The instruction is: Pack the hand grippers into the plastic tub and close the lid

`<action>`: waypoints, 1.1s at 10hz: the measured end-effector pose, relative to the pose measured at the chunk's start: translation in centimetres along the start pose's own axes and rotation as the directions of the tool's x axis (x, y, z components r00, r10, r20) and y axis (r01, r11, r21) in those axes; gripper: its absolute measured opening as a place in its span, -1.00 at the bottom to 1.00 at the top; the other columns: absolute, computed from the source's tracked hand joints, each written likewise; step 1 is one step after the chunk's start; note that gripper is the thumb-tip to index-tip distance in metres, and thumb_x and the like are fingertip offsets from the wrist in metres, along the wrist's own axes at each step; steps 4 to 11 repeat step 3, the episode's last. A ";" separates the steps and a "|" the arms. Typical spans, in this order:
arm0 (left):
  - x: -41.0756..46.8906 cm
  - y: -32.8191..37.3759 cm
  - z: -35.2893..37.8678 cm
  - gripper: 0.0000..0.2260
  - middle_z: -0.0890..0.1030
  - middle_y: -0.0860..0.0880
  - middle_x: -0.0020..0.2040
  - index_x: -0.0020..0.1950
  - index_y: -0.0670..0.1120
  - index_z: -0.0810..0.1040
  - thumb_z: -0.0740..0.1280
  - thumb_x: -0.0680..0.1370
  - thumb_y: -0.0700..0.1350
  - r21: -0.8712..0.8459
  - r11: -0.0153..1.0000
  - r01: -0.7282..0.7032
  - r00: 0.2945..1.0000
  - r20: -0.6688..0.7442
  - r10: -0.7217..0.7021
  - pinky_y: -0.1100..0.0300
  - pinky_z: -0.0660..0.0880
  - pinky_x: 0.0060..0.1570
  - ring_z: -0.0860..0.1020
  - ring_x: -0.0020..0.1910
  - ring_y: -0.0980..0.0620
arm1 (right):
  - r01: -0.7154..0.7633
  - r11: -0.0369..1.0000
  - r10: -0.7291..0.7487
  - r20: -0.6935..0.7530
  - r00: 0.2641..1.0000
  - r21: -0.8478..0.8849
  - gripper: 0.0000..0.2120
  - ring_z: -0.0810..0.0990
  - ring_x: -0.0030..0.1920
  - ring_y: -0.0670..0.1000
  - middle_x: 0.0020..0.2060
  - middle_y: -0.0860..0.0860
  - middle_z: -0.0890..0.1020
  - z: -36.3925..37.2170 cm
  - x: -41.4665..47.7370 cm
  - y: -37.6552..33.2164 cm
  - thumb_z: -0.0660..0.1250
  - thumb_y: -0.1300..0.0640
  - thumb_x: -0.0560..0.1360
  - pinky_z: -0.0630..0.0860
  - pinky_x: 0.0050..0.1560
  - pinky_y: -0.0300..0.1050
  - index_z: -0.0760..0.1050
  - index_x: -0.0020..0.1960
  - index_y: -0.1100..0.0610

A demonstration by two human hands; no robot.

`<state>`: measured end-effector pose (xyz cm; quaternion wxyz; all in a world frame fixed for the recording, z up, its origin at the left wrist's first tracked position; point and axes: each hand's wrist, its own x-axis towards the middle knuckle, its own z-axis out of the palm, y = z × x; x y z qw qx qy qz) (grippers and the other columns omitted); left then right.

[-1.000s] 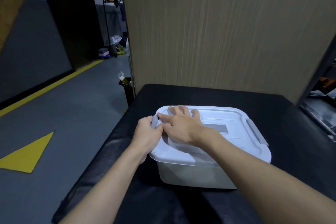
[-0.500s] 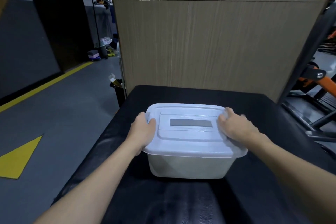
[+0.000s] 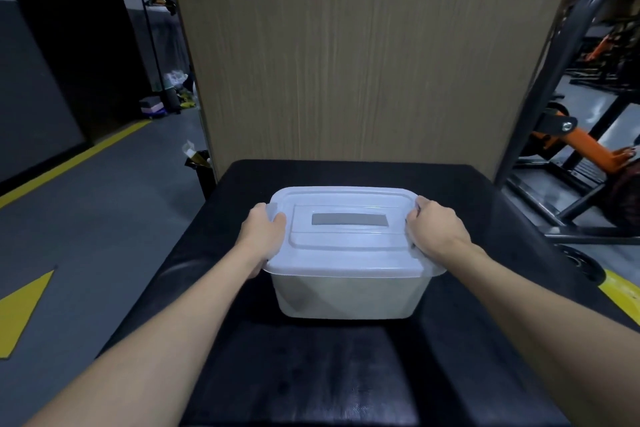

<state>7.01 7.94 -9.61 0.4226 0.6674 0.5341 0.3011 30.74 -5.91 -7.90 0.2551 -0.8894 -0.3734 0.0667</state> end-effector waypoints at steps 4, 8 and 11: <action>2.0 1.4 -1.7 -0.55 0.56 0.01 0.09 0.44 -0.02 0.30 0.20 0.57 0.06 0.135 0.991 -0.016 0.997 0.080 0.005 0.09 0.48 -0.05 0.55 -0.01 -0.02 | 0.006 0.993 -0.006 0.003 1.000 -0.114 -0.84 0.44 0.11 0.19 0.01 0.08 0.41 -0.9 2.3 -1.6 0.06 0.10 0.56 0.36 0.09 0.09 0.37 0.04 0.12; 2.0 1.4 -1.7 -0.55 0.56 0.01 0.09 0.44 -0.02 0.30 0.20 0.57 0.06 0.135 0.991 -0.016 0.997 0.080 0.005 0.09 0.48 -0.05 0.55 -0.01 -0.02 | 0.006 0.993 -0.006 0.003 1.000 -0.114 -0.84 0.44 0.11 0.19 0.01 0.08 0.41 -0.9 2.3 -1.6 0.06 0.10 0.56 0.36 0.09 0.09 0.37 0.04 0.12; 2.0 1.4 -1.7 -0.55 0.56 0.01 0.09 0.44 -0.02 0.30 0.20 0.57 0.06 0.135 0.991 -0.016 0.997 0.080 0.005 0.09 0.48 -0.05 0.55 -0.01 -0.02 | 0.006 0.993 -0.006 0.003 1.000 -0.114 -0.84 0.44 0.11 0.19 0.01 0.08 0.41 -0.9 2.3 -1.6 0.06 0.10 0.56 0.36 0.09 0.09 0.37 0.04 0.12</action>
